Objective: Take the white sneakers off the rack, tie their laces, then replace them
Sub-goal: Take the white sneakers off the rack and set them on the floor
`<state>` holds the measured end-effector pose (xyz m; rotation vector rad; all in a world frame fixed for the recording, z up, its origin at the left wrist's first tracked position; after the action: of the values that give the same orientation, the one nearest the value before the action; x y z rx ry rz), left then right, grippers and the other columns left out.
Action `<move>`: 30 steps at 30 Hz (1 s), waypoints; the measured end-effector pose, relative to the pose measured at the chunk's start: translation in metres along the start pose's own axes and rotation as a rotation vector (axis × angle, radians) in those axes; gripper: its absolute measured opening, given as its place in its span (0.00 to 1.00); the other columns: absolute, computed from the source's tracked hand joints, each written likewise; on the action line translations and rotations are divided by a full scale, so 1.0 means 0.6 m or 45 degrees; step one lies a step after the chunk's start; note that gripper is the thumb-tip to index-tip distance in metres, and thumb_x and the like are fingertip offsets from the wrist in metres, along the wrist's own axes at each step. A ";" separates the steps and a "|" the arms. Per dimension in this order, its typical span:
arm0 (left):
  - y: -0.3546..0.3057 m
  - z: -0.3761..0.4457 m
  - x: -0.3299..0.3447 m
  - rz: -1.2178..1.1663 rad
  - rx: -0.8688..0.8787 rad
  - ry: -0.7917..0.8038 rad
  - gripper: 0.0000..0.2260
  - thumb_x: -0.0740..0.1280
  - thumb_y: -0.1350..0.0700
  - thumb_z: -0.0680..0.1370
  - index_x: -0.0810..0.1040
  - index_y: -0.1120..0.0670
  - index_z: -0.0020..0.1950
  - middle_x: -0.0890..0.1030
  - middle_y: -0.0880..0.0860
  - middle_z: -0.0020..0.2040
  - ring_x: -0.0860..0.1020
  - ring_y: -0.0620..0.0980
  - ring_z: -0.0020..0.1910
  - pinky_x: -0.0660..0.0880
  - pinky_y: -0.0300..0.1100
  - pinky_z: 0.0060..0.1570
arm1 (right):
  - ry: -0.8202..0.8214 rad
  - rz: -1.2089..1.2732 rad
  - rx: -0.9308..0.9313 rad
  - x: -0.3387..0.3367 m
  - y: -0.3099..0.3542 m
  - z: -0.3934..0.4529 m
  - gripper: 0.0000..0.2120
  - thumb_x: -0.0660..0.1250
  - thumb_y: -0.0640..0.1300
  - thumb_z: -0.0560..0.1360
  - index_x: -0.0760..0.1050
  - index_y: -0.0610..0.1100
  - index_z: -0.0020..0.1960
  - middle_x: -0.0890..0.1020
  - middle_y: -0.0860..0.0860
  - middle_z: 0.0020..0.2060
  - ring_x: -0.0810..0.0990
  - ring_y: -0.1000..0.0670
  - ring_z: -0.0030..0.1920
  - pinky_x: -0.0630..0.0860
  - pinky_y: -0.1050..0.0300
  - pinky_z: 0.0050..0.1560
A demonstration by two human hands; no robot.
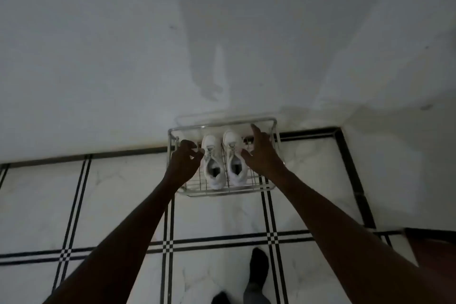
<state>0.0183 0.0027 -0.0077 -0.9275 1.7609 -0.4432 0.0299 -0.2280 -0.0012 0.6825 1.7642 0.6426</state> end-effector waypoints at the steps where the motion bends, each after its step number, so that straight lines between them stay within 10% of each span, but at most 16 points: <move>1: 0.025 0.019 0.024 -0.037 -0.036 0.001 0.17 0.70 0.47 0.80 0.74 0.57 0.60 0.85 0.55 0.51 0.86 0.62 0.47 0.83 0.60 0.48 | 0.021 0.013 0.036 0.019 -0.025 0.017 0.40 0.69 0.49 0.76 0.50 0.44 0.79 0.64 0.38 0.73 0.67 0.38 0.72 0.71 0.40 0.67; 12: 0.224 0.193 0.210 -0.071 -0.371 0.142 0.27 0.69 0.52 0.81 0.64 0.61 0.75 0.78 0.59 0.59 0.83 0.56 0.35 0.81 0.44 0.28 | 0.176 0.087 0.364 0.213 -0.236 0.164 0.36 0.67 0.45 0.77 0.52 0.42 0.78 0.66 0.37 0.72 0.68 0.37 0.71 0.69 0.43 0.67; 18: 0.309 0.240 0.268 -0.062 -0.419 0.166 0.29 0.69 0.43 0.78 0.67 0.55 0.73 0.84 0.58 0.52 0.86 0.58 0.38 0.81 0.47 0.34 | 0.286 0.140 0.425 0.299 -0.320 0.215 0.33 0.68 0.52 0.73 0.62 0.40 0.73 0.77 0.39 0.62 0.79 0.40 0.60 0.78 0.41 0.59; 30: 0.351 0.238 0.297 -0.219 -0.377 0.115 0.19 0.62 0.57 0.83 0.70 0.55 0.74 0.82 0.56 0.44 0.82 0.52 0.26 0.82 0.48 0.29 | 0.182 0.248 0.436 0.320 -0.334 0.206 0.21 0.66 0.38 0.77 0.69 0.40 0.69 0.82 0.44 0.52 0.83 0.45 0.50 0.76 0.61 0.44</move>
<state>0.0428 0.0188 -0.3171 -1.2920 1.8686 -0.3429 0.0741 -0.2167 -0.3014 1.0757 1.9788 0.5336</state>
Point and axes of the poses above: each hand's wrist, its own z-axis towards the middle knuckle, its own x-axis out of the palm, y = z × x, the point moved 2 cm from there along z, towards the middle knuckle
